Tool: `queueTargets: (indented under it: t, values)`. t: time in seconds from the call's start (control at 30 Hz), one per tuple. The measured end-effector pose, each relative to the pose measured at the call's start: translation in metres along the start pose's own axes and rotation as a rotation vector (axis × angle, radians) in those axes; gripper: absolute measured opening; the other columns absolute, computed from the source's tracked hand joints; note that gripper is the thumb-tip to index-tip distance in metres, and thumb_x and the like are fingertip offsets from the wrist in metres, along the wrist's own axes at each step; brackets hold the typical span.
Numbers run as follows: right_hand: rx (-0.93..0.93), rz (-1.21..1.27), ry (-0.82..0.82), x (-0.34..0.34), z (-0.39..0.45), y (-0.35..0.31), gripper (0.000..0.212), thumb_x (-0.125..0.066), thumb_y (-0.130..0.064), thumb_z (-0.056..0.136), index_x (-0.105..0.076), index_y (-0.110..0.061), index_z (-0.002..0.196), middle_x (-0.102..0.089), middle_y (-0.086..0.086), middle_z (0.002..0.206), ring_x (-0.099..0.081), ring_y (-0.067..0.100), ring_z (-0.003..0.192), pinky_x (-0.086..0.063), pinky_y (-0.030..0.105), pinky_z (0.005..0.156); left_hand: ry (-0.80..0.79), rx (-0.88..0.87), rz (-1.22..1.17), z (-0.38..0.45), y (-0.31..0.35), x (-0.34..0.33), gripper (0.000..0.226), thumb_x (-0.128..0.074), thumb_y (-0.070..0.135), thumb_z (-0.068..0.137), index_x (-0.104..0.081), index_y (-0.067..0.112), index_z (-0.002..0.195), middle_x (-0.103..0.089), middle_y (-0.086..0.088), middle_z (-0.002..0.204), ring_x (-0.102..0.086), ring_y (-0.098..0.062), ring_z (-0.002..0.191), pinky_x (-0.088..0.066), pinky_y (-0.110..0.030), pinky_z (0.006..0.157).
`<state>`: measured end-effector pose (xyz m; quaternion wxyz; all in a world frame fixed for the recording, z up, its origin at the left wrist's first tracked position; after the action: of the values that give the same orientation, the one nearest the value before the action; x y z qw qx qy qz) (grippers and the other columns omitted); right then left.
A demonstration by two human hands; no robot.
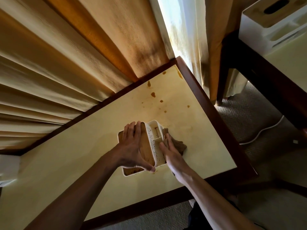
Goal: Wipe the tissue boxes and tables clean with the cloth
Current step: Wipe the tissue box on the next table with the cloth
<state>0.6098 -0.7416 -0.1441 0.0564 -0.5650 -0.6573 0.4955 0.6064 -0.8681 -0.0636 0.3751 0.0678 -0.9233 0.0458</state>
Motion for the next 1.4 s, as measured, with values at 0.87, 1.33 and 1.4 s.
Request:
queueTargets:
  t: [0.87, 1.33, 1.4]
  values:
    - [0.286, -0.139, -0.111, -0.014, -0.02, -0.028, 0.066, -0.039, -0.032, 0.101, -0.002, -0.037, 0.155, -0.004, -0.017, 0.163, -0.007, 0.002, 0.148, -0.013, 0.048, 0.122, -0.054, 0.012, -0.004, -0.002, 0.002, 0.0, 0.168, -0.067, 0.094, 0.036, 0.049, 0.026, 0.137, 0.049, 0.006, 0.15, 0.047, -0.026, 0.137, 0.005, -0.059, 0.12]
    - [0.21, 0.014, 0.052, 0.003, -0.033, -0.013, 0.045, -0.04, -0.031, 0.104, -0.032, -0.032, 0.148, -0.039, -0.007, 0.152, -0.037, 0.006, 0.139, -0.036, 0.03, 0.113, -0.086, -0.015, -0.006, -0.005, -0.001, 0.004, 0.167, -0.072, 0.089, 0.039, 0.051, 0.03, 0.136, 0.053, 0.008, 0.147, 0.049, -0.024, 0.135, 0.005, -0.059, 0.121]
    - [0.247, 0.038, 0.083, 0.001, -0.043, -0.038, 0.037, -0.036, -0.021, 0.105, -0.044, -0.029, 0.141, -0.055, -0.004, 0.134, -0.052, 0.008, 0.126, -0.049, 0.019, 0.095, -0.127, -0.051, 0.011, -0.008, -0.004, 0.005, 0.166, -0.079, 0.08, 0.045, 0.054, 0.032, 0.132, 0.055, 0.008, 0.145, 0.048, -0.024, 0.135, 0.001, -0.056, 0.122]
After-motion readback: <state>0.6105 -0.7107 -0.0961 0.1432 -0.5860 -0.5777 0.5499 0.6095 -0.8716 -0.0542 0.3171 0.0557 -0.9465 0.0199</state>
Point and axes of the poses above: each hand's wrist, its own z-axis towards the middle knuckle, its own x-axis out of the back of the hand, y = z × x, the point moved 9 cm from there along z, towards the middle knuckle
